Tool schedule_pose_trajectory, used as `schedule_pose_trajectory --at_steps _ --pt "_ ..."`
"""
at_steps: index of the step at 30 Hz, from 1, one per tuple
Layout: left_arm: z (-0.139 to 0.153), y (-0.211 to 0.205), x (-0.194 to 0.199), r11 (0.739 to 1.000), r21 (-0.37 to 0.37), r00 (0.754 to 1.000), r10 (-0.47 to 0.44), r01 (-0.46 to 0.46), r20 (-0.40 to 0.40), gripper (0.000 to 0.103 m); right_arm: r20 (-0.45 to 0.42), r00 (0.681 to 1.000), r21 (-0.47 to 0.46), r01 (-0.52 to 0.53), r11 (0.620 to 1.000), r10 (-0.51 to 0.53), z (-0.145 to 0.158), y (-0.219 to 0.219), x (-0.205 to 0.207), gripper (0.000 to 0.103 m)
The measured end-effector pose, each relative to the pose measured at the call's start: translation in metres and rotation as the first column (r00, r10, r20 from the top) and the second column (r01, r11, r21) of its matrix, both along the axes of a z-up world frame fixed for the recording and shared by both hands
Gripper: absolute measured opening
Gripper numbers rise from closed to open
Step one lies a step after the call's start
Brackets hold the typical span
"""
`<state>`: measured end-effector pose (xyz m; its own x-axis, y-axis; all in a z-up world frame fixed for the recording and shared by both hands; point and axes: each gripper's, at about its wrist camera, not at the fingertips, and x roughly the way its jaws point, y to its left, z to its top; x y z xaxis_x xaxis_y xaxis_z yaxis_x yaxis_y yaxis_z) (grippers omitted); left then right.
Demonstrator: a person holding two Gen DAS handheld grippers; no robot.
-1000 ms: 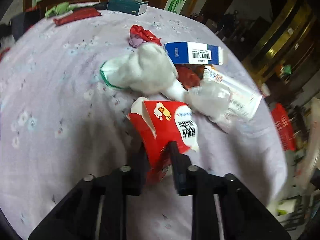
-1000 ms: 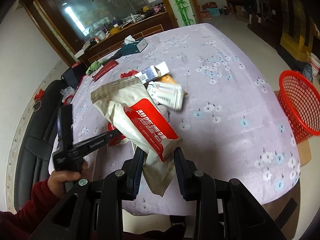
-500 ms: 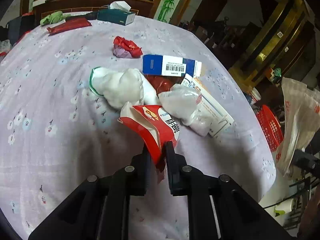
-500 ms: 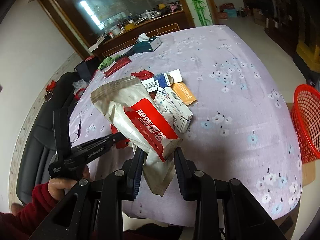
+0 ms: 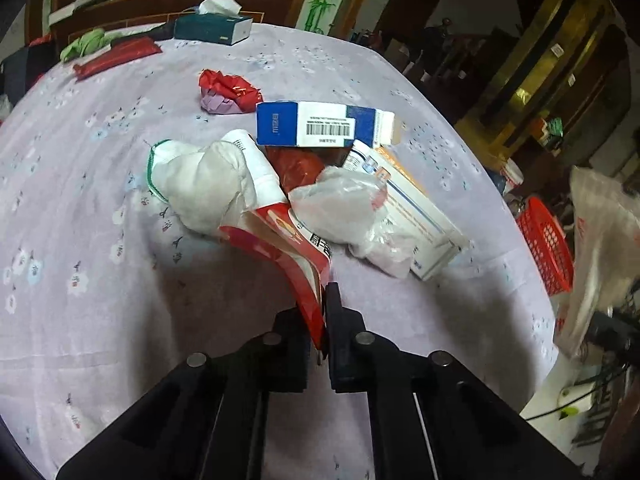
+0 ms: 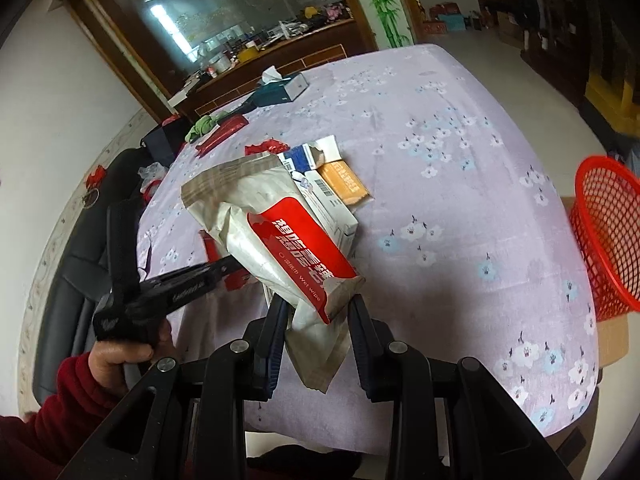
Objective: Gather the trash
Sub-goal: 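Grasp the red-and-white wrapper with the left tool while the right tool holds the snack bag, then carry both items to the red wastebasket and open both tools over it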
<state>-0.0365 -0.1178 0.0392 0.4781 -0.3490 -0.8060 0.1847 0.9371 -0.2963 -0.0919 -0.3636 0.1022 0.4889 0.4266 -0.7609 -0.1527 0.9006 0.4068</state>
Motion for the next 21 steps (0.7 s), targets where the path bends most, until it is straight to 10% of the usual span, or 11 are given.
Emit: schedule_pose_trajectory --at_steps 10,21 --pt "0.035 0.003 -0.038 1.000 0.017 0.999 -0.011 0.010 0.045 0.003 -0.004 1.000 0.023 0.029 0.999 -0.029 0.002 -0.024 0.002 0.033" --pt "0.094 -0.083 -0.040 0.983 -0.015 0.973 -0.179 0.183 0.148 0.004 0.042 0.985 0.078 0.163 0.984 -0.167 0.022 -0.093 -0.001 0.033"
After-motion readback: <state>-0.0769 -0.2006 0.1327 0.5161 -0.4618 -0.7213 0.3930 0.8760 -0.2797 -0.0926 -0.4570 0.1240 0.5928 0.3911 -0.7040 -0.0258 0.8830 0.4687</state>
